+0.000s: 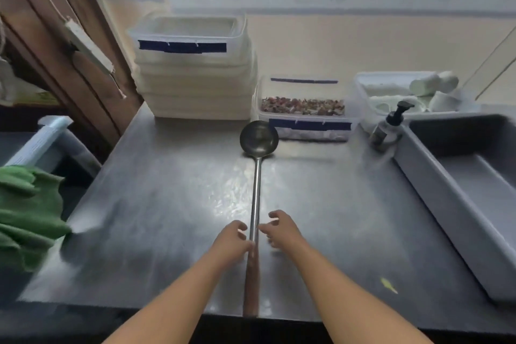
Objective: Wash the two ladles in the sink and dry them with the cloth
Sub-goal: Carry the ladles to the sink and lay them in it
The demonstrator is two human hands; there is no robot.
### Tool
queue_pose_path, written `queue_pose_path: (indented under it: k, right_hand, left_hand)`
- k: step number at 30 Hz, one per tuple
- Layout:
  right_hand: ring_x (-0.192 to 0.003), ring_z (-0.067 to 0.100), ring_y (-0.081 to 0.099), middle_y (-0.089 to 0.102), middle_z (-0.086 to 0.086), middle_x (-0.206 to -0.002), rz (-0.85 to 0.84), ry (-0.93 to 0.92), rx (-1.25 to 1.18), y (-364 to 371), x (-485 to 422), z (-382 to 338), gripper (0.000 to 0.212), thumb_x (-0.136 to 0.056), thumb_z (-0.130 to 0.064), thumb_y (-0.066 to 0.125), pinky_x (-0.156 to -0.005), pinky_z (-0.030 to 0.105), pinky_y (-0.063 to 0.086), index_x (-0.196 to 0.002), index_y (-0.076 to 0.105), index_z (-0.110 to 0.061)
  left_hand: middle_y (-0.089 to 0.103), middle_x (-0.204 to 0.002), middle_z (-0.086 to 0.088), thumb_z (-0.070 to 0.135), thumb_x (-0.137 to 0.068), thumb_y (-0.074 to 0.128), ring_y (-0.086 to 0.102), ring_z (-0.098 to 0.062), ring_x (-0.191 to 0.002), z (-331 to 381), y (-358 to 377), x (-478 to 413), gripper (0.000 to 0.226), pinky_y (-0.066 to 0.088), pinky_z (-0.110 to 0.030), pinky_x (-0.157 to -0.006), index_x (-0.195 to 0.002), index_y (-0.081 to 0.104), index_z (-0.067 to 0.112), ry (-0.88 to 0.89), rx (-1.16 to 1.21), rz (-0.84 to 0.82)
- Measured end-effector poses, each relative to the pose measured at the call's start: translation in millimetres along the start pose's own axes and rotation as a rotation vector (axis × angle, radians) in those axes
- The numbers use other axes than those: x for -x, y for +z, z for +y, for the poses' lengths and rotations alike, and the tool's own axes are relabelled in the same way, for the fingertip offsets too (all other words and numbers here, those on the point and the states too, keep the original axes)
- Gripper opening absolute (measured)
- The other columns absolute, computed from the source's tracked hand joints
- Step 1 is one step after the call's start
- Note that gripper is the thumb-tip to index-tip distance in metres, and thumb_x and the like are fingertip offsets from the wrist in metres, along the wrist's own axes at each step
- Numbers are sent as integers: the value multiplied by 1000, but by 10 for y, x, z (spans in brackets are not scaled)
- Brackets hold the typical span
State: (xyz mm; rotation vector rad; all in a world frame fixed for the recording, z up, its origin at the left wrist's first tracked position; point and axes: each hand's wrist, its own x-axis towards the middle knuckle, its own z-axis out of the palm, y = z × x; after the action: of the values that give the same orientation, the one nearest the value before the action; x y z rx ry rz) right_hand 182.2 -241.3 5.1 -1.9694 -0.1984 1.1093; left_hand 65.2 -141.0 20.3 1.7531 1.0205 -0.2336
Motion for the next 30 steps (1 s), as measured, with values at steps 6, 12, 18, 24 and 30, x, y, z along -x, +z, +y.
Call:
queue_pose_path:
  k: [6, 12, 18, 24, 30]
  right_hand:
    - [-74, 23, 66, 66, 17, -104, -114, 106, -153, 18, -366, -95, 40, -84, -14, 64, -68, 35, 56, -122, 49, -13]
    - [-85, 32, 71, 67, 21, -106, -142, 76, -199, 54, -475, -140, 17, -86, 0, 62, -79, 43, 61, -101, 60, -8]
    - [-76, 30, 67, 68, 22, -92, -168, 96, -278, 116, -301, -156, 20, -87, 4, 59, -86, 49, 52, -104, 60, -7]
    - [-73, 23, 69, 68, 15, -90, -87, 16, -373, 163, 208, -240, 23, -88, 3, 60, -73, 36, 59, -111, 61, -1]
    - [-79, 22, 68, 67, 11, -93, 34, -45, -459, 364, 950, 7, 26, -88, 2, 60, -68, 32, 56, -113, 61, -5]
  left_hand:
    - [58, -79, -2, 7, -78, 70, 60, -18, -67, -8, 136, -312, 35, 52, -27, -56, -108, 53, 13, -133, 74, -54]
    - [57, -87, -8, -3, -83, 64, 64, -18, -73, -34, 146, -466, 25, 59, -31, -61, -105, 58, 6, -152, 190, -179]
    - [60, -117, -27, -4, -83, 66, 68, -28, -91, 9, -78, -251, 30, 59, -38, -67, -110, 53, 3, -128, 316, -294]
    - [62, -115, -21, -3, -85, 66, 69, -25, -84, 86, -289, 140, 25, 60, -47, -74, -106, 53, 4, -23, 343, -434]
    - [60, -123, -22, -1, -84, 67, 69, -30, -95, -96, -354, 734, 36, 61, -46, -75, -114, 50, 9, 108, 240, -592]
